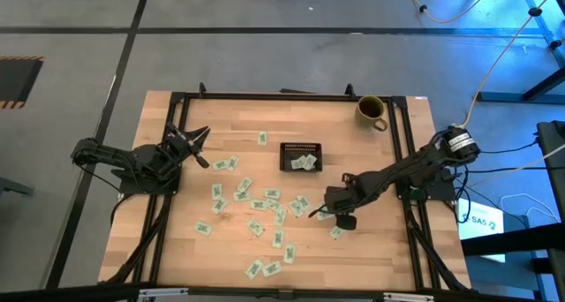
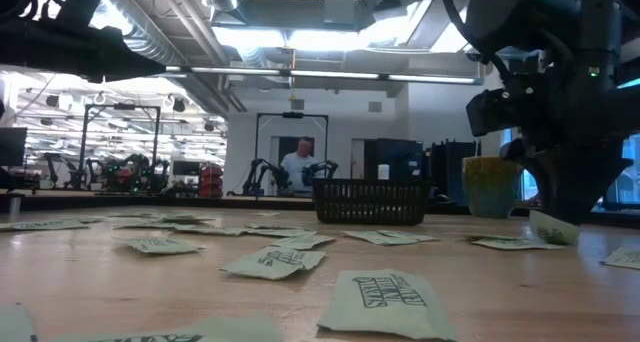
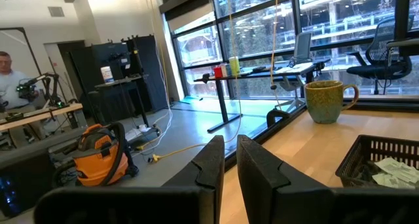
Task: Pick and place Stevia / Truvia into bins
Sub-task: Put the stevia packet into the black basket
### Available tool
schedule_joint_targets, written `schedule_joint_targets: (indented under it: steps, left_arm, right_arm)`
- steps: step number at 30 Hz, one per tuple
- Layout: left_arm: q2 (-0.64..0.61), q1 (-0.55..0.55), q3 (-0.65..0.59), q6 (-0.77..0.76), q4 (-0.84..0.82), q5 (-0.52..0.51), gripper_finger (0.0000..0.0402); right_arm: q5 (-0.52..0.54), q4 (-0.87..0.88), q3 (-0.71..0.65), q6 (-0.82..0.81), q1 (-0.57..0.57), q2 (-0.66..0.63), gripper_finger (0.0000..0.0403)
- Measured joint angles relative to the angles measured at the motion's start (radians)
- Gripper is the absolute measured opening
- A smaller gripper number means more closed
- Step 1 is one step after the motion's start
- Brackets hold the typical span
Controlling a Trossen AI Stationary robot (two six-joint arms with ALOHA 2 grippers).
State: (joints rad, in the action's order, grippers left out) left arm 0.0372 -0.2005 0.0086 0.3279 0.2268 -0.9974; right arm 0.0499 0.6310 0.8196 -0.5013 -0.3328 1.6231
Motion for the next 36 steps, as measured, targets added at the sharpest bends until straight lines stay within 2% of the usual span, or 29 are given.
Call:
schedule_joint_targets:
  steps: [8,16,21,28,36]
  left_arm:
    - [0.000,0.000,0.000,0.000,0.000,0.000,0.0036]
    - [0.000,0.000,0.000,0.000,0.000,0.000,0.0040]
    - [0.000,0.000,0.000,0.000,0.000,0.000,0.0037]
    - [0.000,0.000,0.000,0.000,0.000,0.000,0.0038]
    - [0.000,0.000,0.000,0.000,0.000,0.000,0.0038]
  right_arm:
    - [0.027,0.138,0.160,0.130,0.037,0.000,0.0012]
    - [0.069,0.118,0.319,0.389,0.158,-0.001,0.0013]
    - [0.144,0.085,0.405,0.533,0.249,-0.002,0.0014]
    - [0.144,-0.057,0.407,0.588,0.350,-0.002,0.0014]
    - [0.140,-0.072,0.360,0.564,0.408,0.029,0.0014]
